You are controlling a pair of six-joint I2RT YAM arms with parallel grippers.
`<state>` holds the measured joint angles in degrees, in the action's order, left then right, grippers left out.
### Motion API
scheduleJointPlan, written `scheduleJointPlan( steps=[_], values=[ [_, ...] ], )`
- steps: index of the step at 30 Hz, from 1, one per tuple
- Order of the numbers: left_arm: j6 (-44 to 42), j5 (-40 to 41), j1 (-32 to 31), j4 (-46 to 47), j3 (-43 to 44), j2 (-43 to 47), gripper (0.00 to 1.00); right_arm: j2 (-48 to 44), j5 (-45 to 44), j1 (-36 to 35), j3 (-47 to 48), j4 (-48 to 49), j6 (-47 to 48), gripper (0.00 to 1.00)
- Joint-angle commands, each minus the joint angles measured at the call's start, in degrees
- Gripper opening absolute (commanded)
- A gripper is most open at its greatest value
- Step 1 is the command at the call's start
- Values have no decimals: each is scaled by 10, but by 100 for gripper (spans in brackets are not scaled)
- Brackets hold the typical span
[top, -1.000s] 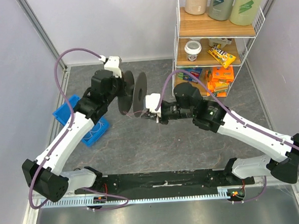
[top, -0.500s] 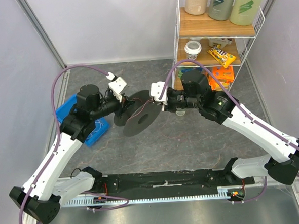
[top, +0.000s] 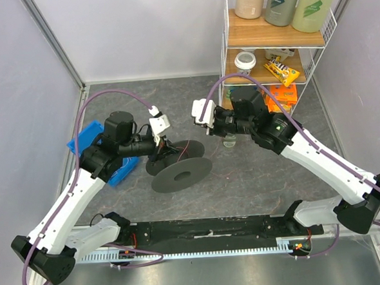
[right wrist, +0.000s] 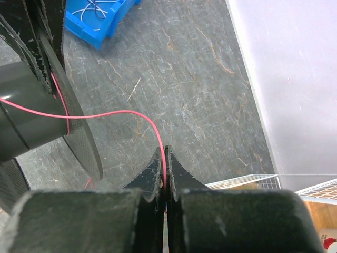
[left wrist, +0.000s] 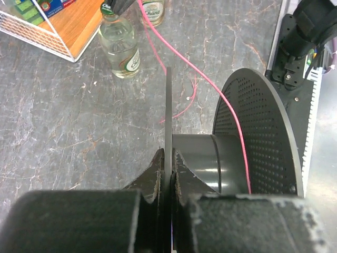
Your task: Wrap the cables
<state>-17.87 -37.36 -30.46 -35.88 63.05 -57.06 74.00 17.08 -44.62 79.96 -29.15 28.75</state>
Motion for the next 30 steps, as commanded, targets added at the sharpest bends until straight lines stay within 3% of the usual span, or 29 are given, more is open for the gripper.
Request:
scheduleJointPlan(
  steps=[1,4,8,13,16,22,23,24,26,28,30],
  values=[
    [40,-51,3,37,42,21,2,-19,-7,2,-16,18,14,0],
    [81,-123,13,51,48,33,2,-18,-26,34,-46,23,8,0],
    [132,-149,26,70,47,56,2,-21,-28,88,-78,39,3,0],
    [291,-227,147,172,50,52,2,-32,-11,134,-107,41,-24,0],
    [344,-248,213,233,98,35,2,-42,25,160,-125,40,-46,0],
    [392,-227,235,284,203,0,2,-51,102,159,-154,52,-107,0],
    [410,-224,236,290,219,-8,2,-50,104,159,-159,57,-120,3],
    [430,-214,239,299,232,-14,1,-48,111,159,-162,59,-128,14],
    [451,-181,239,307,261,-25,2,-50,130,159,-162,59,-140,50],
    [454,-141,239,298,301,-38,2,-64,131,159,-166,69,-154,80],
    [452,-116,239,284,351,-59,1,-83,133,159,-174,85,-165,94]
  ],
)
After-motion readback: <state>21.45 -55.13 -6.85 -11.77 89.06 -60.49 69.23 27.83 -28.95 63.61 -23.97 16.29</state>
